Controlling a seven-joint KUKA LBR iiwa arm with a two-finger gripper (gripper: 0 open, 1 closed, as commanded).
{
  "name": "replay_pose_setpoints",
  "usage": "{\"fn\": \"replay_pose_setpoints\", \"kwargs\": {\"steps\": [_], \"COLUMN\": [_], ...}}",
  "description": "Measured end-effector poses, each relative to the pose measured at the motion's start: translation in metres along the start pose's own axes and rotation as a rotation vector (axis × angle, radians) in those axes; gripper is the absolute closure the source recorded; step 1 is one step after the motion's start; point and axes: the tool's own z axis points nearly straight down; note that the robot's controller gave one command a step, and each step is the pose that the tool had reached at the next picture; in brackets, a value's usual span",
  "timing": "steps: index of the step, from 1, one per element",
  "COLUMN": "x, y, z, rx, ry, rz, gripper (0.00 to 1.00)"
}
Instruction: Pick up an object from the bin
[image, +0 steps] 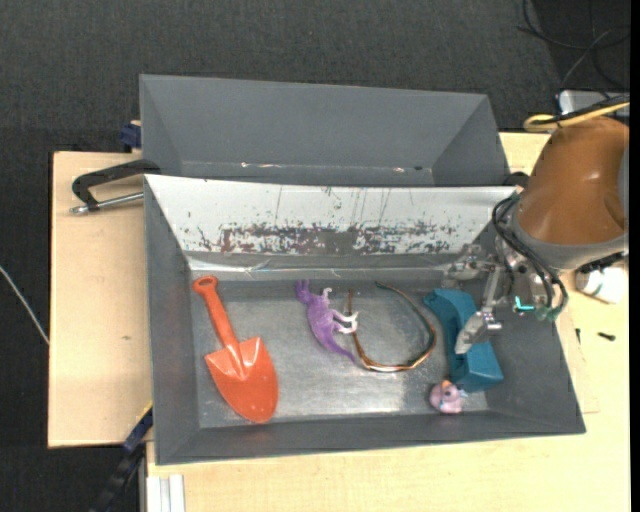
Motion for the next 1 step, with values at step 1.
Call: {"fn": "replay_pose_setpoints", "kwargs": {"steps": [1], "x": [-0.0012], "y": [0.0004], "z": [-0.0038], "rx": [0.001], "ry": [-0.006], "rz": [-0.002], "gripper": [0.0]}}
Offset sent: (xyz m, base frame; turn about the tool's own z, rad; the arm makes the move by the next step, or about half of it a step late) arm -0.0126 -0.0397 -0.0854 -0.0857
